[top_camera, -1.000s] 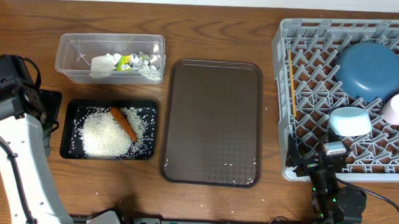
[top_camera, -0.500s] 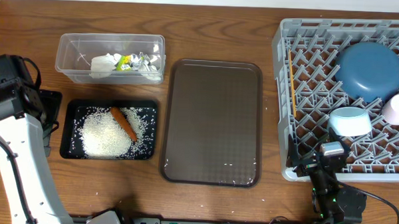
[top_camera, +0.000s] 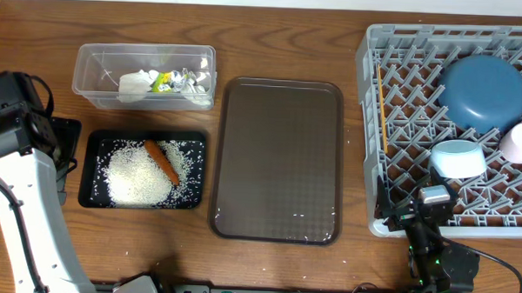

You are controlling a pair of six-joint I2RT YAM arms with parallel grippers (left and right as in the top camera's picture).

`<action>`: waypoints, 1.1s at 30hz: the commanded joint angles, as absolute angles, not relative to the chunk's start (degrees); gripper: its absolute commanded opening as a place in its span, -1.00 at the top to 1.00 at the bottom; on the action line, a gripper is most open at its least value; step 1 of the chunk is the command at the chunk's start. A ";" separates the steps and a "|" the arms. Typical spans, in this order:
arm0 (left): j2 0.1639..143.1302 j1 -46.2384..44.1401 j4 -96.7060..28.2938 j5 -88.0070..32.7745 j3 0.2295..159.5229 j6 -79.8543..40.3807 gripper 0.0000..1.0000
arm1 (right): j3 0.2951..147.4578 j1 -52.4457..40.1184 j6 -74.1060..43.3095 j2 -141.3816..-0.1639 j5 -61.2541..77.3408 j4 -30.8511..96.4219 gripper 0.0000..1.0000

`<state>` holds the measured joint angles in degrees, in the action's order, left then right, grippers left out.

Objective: Sort waste into correct bins and load items into the dishwasher rack

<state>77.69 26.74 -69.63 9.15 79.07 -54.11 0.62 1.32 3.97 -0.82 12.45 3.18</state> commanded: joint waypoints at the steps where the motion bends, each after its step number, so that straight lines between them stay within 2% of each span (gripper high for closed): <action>1: 77.97 26.98 -69.82 9.45 79.46 -53.60 -0.98 | 0.32 1.85 3.27 -0.30 12.67 3.18 -0.99; 14: 77.69 26.94 -69.80 11.31 79.13 -53.58 -0.99 | 0.32 1.85 3.25 -0.30 12.67 3.18 -0.98; 21: 70.91 26.28 -69.84 14.92 74.52 -53.56 -0.99 | 0.32 1.85 3.25 -0.30 12.67 3.16 -0.98; 29: 57.58 18.04 -68.42 16.88 60.14 -53.63 -0.98 | 0.32 1.85 3.25 -0.30 12.67 3.18 -0.99; 33: 49.06 11.97 -59.77 15.09 49.63 -53.78 -0.99 | 0.32 1.85 3.27 -0.30 12.67 3.18 -0.99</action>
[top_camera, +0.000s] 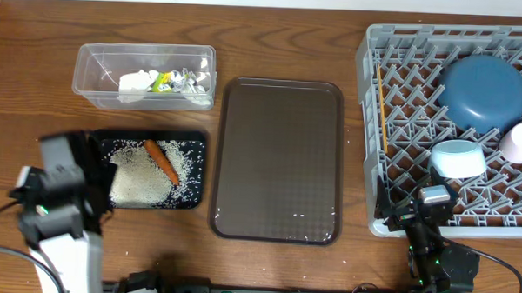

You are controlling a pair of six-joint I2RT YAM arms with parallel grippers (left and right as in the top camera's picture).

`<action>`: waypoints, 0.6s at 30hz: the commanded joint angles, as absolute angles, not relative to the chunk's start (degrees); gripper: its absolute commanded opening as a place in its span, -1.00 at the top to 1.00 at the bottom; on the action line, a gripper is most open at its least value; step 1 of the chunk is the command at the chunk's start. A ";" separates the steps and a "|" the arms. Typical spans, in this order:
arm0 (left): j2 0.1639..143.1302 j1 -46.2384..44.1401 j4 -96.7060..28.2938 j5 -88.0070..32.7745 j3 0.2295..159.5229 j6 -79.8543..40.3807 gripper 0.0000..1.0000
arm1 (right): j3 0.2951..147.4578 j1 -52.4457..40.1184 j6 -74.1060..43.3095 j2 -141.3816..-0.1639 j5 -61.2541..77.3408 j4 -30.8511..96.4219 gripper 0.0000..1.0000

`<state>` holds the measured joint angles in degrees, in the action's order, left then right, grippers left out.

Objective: Sort waste into correct bins and load items into the dishwasher rack

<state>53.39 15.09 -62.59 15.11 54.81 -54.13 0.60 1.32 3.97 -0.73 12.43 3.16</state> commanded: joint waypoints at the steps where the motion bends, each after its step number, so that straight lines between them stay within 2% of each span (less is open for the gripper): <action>1: 46.89 10.66 -57.10 15.09 47.16 -53.65 -0.98 | 0.32 1.85 3.25 -0.30 12.67 3.16 -0.98; 8: 29.82 2.76 -35.86 14.81 28.53 -45.30 -0.99 | 0.32 1.85 3.25 -0.30 12.67 3.18 -0.98; 18: 15.49 -2.31 -16.21 13.82 10.98 -36.05 -0.99 | 0.32 1.85 3.27 -0.30 12.67 3.18 -0.98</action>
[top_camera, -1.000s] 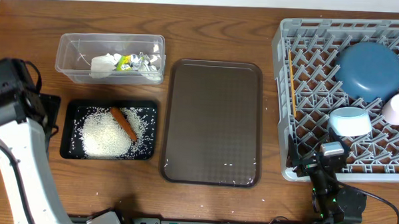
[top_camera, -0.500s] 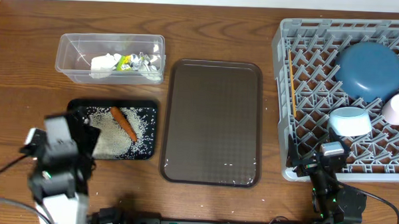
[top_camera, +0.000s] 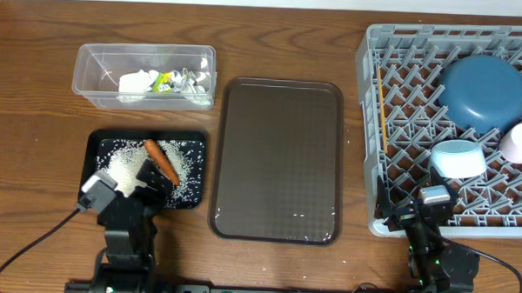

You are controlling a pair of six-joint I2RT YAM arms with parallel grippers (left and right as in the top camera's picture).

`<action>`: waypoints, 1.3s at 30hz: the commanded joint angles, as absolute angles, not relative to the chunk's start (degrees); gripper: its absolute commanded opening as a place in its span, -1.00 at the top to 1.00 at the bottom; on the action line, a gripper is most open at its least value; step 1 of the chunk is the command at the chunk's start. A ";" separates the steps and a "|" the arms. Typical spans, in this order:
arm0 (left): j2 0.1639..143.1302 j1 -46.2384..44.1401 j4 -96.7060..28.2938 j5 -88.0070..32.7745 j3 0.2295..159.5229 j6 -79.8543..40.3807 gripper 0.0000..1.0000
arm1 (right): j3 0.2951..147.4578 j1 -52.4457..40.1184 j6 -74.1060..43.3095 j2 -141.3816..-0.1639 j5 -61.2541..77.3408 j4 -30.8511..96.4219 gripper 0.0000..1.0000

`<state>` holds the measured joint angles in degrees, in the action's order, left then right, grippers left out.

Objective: Sort waste into correct bins and load items into the dishwasher rack

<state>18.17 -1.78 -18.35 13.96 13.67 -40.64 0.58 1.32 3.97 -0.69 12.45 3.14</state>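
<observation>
A clear plastic bin [top_camera: 88, 73] at the back left holds crumpled white and green wrappers [top_camera: 163, 81]. In front of it a black tray [top_camera: 92, 168] carries white rice [top_camera: 125, 170] and an orange carrot-like piece [top_camera: 160, 160]. The grey dishwasher rack [top_camera: 402, 99] on the right holds a blue plate [top_camera: 482, 92], a pale bowl [top_camera: 458, 158], a pink cup and a thin yellow stick [top_camera: 380, 107]. My left gripper [top_camera: 151, 179] sits folded over the black tray's front edge. My right gripper [top_camera: 400, 210] rests at the rack's front left corner. Neither gripper's fingers show clearly.
A brown serving tray [top_camera: 278, 160] with nothing on it lies in the middle of the wooden table, between the black tray and the rack. Both arm bases stand at the table's front edge.
My left arm has moved right and toward the front edge, from beside the black tray's left side to a folded pose at its front. The right arm and all objects are unchanged.
My left arm first reached along the table's left edge, its wrist beside the black tray. Then it stood lower, at the tray's front left corner. Now it is folded at the front edge. Nothing on the table has moved.
</observation>
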 commanded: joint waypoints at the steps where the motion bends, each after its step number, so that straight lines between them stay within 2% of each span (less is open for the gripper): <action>1: 14.66 -2.33 -14.85 13.21 9.87 -35.03 -0.99 | 0.32 1.85 3.25 -0.30 12.67 3.18 -0.98; 5: 11.31 -2.33 -10.20 9.78 5.76 -26.98 -0.99 | 0.32 1.85 3.27 -0.30 12.67 3.18 -0.99; 12: 6.57 -2.28 -9.65 6.63 2.92 -14.74 -0.99 | 0.32 1.85 3.25 -0.30 12.67 3.18 -0.98; 19: 1.21 -2.28 -9.19 6.66 2.79 -10.90 -0.98 | 0.32 1.85 3.27 -0.30 12.67 3.18 -0.98; 25: 0.10 -2.33 -0.19 6.22 0.23 -10.66 -0.99 | 0.32 1.85 3.25 -0.30 12.67 3.16 -0.99; 33: 0.19 -2.02 -3.86 5.13 0.23 -1.21 -0.99 | 0.32 1.85 3.27 -0.30 12.67 3.18 -0.98; 39: 0.10 -1.91 -3.79 5.13 0.23 -1.08 -0.98 | 0.32 1.85 3.25 -0.30 12.67 3.18 -0.98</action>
